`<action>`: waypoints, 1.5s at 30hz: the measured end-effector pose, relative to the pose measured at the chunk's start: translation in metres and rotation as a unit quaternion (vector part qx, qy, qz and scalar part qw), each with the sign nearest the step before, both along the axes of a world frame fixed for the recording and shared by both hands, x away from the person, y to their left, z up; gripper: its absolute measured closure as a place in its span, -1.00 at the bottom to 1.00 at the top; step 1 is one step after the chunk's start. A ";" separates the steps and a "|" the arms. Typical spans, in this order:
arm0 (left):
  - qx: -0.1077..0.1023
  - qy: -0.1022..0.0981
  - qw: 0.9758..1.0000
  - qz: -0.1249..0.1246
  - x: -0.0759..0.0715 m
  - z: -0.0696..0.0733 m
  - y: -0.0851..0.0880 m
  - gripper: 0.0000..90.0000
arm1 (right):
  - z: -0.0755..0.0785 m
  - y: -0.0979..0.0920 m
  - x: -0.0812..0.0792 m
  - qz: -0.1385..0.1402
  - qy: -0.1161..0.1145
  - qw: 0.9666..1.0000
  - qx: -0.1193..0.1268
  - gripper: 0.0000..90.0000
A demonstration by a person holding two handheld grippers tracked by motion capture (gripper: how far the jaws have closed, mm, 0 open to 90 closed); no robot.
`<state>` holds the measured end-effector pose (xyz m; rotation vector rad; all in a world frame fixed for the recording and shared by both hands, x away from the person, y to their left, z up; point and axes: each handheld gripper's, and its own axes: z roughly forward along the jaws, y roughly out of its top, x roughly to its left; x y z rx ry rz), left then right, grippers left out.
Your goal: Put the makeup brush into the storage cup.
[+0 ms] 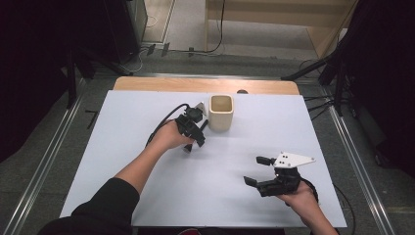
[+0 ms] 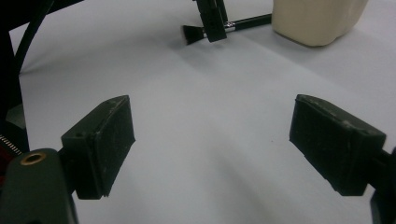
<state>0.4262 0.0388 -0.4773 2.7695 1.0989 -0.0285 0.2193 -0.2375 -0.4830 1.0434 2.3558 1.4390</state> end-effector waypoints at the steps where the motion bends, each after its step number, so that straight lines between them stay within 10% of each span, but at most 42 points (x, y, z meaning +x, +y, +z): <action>1: 0.003 -0.006 1.000 -0.001 -0.001 0.000 -0.001 -0.23 | 0.000 0.000 0.000 0.000 -0.001 1.000 -0.001 -0.67; 7: 0.029 -0.039 0.999 0.004 -0.007 -0.001 -0.005 -0.02 | -0.001 0.002 0.000 0.003 0.002 1.000 -0.016 -0.67; 26: 0.048 -0.030 0.997 0.047 -0.006 0.002 -0.013 0.45 | -0.001 0.004 0.001 0.002 0.006 1.000 -0.018 -0.66; 45: 0.013 -0.003 0.997 0.076 0.003 0.003 0.000 0.75 | -0.002 0.005 0.001 0.010 0.006 1.000 -0.017 -0.66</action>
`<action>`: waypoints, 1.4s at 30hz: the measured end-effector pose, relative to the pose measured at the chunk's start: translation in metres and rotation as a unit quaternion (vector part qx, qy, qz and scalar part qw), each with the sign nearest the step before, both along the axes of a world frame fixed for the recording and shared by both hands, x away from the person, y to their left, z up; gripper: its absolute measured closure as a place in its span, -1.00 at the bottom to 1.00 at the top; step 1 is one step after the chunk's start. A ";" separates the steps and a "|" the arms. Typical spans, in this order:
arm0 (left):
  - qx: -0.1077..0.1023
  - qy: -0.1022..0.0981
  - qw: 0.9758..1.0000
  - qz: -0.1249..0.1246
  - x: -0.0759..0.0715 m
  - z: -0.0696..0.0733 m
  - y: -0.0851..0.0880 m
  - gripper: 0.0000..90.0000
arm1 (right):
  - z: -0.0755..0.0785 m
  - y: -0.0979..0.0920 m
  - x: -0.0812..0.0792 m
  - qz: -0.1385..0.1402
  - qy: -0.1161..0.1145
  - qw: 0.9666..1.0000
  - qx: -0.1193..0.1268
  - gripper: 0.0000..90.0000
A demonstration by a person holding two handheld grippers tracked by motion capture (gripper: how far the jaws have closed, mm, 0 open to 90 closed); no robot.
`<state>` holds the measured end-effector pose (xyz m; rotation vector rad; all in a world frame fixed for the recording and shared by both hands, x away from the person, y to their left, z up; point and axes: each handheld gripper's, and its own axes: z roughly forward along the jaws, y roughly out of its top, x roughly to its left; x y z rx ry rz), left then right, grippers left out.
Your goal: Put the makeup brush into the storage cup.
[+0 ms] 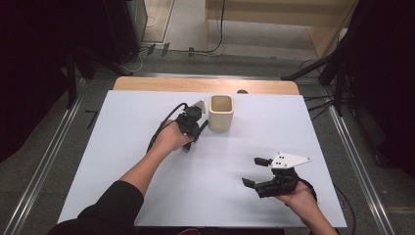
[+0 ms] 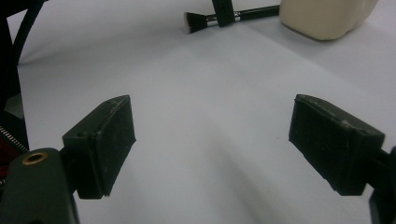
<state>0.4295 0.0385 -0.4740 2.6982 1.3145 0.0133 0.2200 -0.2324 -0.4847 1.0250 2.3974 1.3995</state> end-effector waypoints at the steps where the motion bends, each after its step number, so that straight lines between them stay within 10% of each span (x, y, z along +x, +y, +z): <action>1: 0.003 -0.005 1.000 -0.002 0.000 0.000 0.000 0.76 | 0.000 0.000 0.000 0.001 0.000 1.000 0.000 -0.66; 31: -0.084 -0.031 0.996 -0.012 -0.019 0.046 0.050 0.76 | -0.002 0.000 0.001 -0.002 0.009 1.000 0.005 -0.66; 42: -0.135 -0.035 0.990 -0.024 -0.037 0.064 0.070 0.76 | -0.001 0.001 0.001 -0.004 0.012 1.000 0.020 -0.68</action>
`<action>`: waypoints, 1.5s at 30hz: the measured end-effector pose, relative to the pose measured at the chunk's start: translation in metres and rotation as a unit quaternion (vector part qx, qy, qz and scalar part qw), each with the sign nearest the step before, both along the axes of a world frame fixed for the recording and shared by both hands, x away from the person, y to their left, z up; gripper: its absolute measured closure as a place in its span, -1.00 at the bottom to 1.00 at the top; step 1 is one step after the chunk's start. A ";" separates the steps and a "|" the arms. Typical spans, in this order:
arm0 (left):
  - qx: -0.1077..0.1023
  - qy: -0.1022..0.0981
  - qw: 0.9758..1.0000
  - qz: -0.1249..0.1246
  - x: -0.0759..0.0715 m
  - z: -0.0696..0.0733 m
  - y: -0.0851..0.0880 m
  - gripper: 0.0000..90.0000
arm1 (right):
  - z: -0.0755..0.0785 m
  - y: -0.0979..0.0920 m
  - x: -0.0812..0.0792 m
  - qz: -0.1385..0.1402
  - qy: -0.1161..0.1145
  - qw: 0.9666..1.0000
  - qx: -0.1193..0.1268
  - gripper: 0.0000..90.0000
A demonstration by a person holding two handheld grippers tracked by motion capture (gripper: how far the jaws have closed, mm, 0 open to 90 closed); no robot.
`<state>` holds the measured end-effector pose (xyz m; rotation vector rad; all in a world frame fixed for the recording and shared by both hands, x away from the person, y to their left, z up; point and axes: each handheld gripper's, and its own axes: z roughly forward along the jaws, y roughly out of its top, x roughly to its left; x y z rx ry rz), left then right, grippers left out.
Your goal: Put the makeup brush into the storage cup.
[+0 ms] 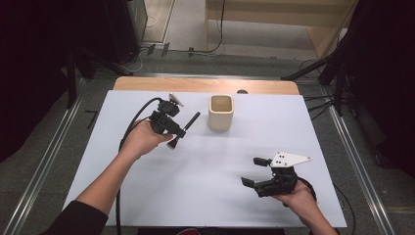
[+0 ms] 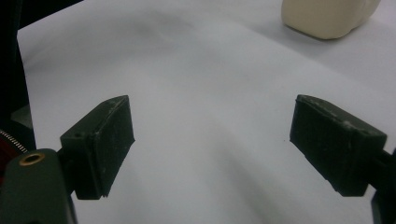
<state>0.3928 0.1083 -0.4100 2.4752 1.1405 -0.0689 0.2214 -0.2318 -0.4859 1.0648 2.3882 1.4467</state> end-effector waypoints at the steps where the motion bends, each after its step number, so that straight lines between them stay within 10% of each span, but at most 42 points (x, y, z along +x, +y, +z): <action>1: -0.003 0.001 1.000 -0.005 -0.001 0.001 0.001 0.76 | 0.000 0.000 0.000 0.001 -0.002 1.000 0.000 -0.68; 15: -0.036 0.014 0.998 -0.048 -0.029 -0.001 0.014 0.76 | 0.003 0.001 -0.001 0.013 -0.029 0.999 0.009 -0.66; 45: -0.034 0.026 0.989 -0.141 -0.085 -0.021 0.014 0.76 | 0.008 0.019 0.008 0.052 -0.011 0.999 -0.011 -0.55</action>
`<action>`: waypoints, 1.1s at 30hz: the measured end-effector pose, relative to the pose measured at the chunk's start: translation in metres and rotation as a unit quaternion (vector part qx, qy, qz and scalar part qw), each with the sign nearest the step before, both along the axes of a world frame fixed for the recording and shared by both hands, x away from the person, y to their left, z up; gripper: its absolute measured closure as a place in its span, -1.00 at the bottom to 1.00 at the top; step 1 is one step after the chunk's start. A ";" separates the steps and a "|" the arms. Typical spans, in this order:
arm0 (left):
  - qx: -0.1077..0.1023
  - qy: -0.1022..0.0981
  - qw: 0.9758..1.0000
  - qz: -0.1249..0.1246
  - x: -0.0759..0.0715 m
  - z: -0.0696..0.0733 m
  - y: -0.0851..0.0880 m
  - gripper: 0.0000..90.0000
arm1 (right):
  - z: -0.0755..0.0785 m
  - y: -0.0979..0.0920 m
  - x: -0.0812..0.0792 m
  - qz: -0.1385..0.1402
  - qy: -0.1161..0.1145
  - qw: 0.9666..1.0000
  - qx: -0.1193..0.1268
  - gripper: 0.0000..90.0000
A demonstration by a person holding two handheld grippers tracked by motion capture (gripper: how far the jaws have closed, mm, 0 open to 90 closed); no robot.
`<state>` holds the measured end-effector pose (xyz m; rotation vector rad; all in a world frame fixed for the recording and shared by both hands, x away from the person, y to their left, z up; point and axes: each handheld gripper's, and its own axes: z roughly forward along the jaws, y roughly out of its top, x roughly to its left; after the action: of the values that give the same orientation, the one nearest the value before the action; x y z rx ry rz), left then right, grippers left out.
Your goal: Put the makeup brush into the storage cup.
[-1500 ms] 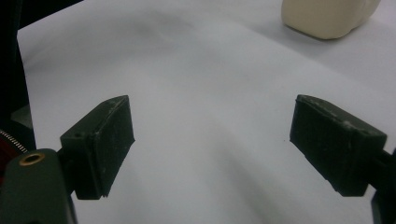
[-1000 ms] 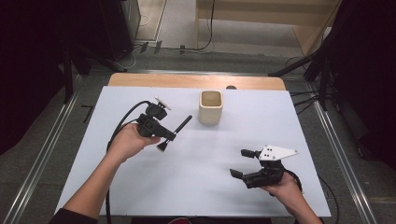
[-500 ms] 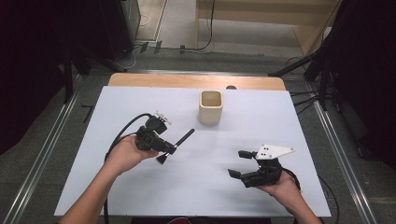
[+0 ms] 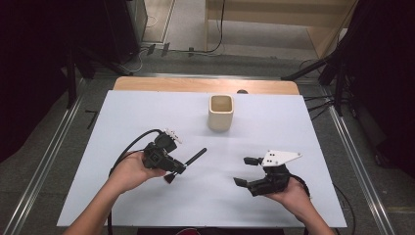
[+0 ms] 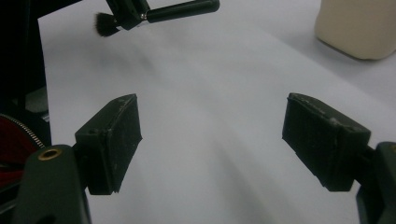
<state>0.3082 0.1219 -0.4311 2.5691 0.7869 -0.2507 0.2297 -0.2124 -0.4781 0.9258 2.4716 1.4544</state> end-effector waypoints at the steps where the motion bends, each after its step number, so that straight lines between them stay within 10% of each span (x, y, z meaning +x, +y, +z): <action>1: 0.002 -0.001 1.000 -0.004 -0.001 0.000 0.000 0.76 | 0.001 0.001 0.000 0.003 0.001 1.000 0.000 -0.55; 19: 0.011 -0.021 0.997 -0.069 -0.009 -0.004 -0.012 0.76 | 0.006 0.022 0.007 0.080 -0.010 0.996 -0.026 -0.60; 33: 0.029 -0.037 0.988 -0.148 -0.013 -0.007 -0.027 0.76 | 0.004 0.043 0.015 0.117 0.006 0.992 -0.054 -0.61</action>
<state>0.2951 0.0954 -0.4378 2.7275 0.3898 -0.2236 0.2447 -0.1695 -0.4738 0.6443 2.7126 1.3618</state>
